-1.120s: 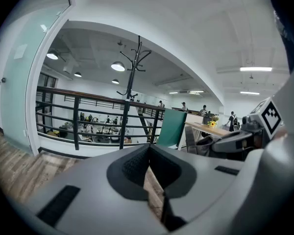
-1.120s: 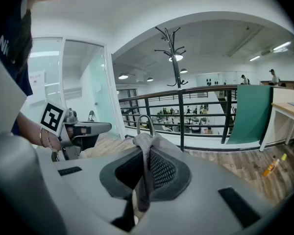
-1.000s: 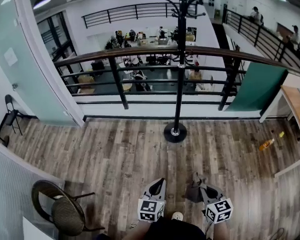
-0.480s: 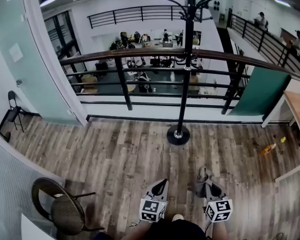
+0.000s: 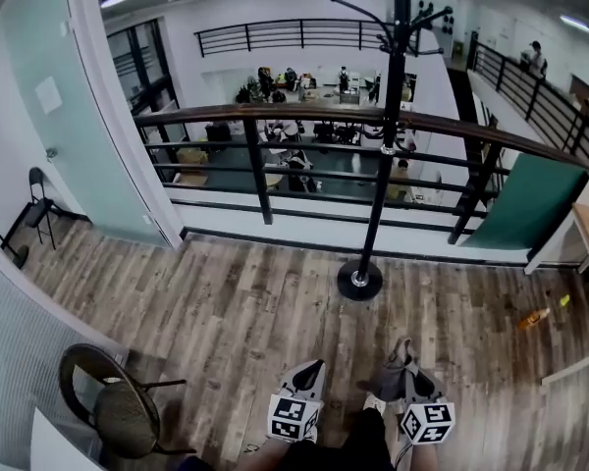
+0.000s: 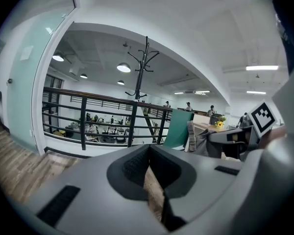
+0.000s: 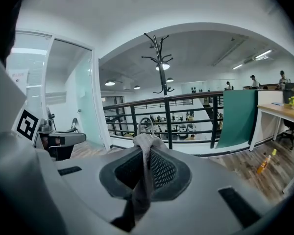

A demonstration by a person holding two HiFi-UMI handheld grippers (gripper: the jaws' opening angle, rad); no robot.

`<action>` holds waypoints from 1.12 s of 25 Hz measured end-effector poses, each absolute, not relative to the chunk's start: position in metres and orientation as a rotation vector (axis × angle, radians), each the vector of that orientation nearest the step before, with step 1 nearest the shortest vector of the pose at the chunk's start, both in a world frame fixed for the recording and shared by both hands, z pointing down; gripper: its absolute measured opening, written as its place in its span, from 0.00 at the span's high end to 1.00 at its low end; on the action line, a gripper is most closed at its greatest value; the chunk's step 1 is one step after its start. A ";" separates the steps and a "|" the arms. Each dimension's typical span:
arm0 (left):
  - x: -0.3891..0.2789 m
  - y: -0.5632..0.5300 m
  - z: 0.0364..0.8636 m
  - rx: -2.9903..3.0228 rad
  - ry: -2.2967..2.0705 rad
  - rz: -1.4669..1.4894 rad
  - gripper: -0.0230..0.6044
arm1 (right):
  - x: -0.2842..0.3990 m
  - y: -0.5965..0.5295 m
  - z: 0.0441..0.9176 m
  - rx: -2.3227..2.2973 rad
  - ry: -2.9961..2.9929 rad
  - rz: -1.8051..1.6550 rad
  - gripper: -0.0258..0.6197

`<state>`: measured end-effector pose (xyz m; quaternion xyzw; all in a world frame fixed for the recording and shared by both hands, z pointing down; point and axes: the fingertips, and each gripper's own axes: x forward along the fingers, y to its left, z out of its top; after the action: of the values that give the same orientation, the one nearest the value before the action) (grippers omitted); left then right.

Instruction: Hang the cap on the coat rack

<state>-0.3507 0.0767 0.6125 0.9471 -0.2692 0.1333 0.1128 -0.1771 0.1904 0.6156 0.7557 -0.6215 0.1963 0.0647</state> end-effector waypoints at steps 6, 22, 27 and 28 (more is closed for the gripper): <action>-0.307 0.064 0.622 2.745 -0.832 0.444 0.96 | -0.136 0.165 0.625 2.192 -1.941 0.623 0.92; -0.164 0.046 0.605 2.725 -0.983 0.382 0.96 | 0.008 0.117 0.599 2.155 -1.986 0.467 0.92; -0.130 0.050 0.595 2.750 -0.987 0.369 0.96 | 0.024 0.112 0.596 2.116 -2.005 0.433 0.92; -0.125 0.052 0.593 2.760 -0.974 0.371 0.96 | 0.028 0.112 0.597 2.120 -1.996 0.450 0.92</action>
<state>-0.1250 0.0522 0.5932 0.9313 -0.3286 0.1251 0.0956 0.0281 0.1120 0.5968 0.7161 -0.6742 0.1521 0.0976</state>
